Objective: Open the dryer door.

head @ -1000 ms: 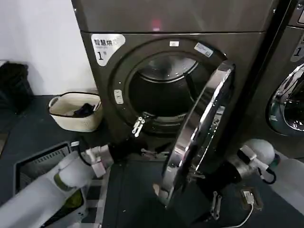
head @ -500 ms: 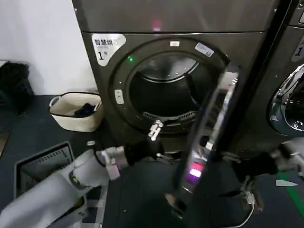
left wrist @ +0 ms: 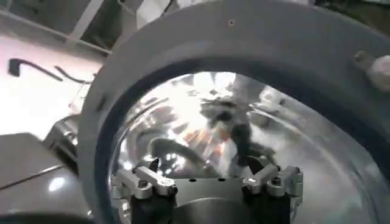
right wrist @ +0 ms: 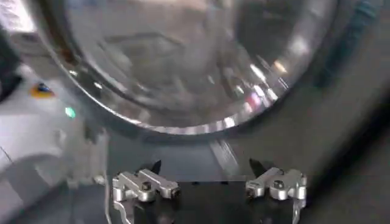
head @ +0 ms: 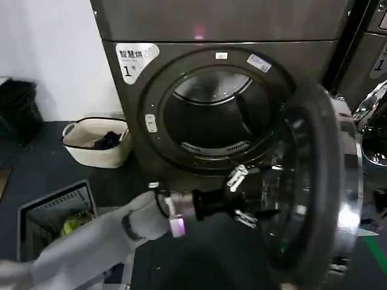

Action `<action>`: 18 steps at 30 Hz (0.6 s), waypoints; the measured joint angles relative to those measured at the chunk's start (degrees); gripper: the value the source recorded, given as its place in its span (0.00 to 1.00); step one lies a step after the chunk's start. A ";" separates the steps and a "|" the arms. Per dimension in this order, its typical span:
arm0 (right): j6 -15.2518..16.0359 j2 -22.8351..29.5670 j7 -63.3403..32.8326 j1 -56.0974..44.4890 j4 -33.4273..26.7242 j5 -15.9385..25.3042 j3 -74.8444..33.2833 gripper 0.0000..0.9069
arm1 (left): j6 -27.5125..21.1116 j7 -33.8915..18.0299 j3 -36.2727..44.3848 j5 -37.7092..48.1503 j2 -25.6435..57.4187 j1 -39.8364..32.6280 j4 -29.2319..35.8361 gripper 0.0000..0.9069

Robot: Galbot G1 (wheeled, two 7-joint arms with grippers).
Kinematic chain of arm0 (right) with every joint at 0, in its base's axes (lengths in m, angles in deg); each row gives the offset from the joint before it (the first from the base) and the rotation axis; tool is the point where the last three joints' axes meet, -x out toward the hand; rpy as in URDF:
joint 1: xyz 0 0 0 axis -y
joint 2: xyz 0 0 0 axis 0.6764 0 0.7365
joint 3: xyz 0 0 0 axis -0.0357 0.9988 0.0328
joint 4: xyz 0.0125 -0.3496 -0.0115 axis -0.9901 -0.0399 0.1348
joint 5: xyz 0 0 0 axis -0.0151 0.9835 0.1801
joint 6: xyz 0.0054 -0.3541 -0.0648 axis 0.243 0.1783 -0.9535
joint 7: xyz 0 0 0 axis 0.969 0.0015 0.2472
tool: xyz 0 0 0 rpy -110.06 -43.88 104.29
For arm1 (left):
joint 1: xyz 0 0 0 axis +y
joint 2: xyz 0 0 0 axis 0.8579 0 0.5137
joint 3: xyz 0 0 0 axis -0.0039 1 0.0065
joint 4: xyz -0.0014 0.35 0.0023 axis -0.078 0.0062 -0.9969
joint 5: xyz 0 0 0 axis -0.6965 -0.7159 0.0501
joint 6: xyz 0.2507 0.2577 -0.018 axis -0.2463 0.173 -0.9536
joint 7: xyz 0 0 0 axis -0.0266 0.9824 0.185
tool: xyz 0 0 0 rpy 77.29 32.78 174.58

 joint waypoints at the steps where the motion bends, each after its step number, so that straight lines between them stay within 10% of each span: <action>1: -0.50 0.12 -0.68 0.09 -2.31 0.01 -0.19 1.00 | 0.02 0.00 0.47 -0.02 -0.84 -0.38 -0.44 1.00; 10: -2.87 3.45 -16.49 -0.95 -21.86 0.16 -6.06 1.00 | 0.70 -0.01 2.64 -0.56 -6.48 -1.89 -3.97 1.00; 18: 1.25 7.60 -43.15 -7.18 -26.76 5.25 -19.59 1.00 | 0.53 -0.27 3.41 -0.90 -10.44 -2.97 -6.99 1.00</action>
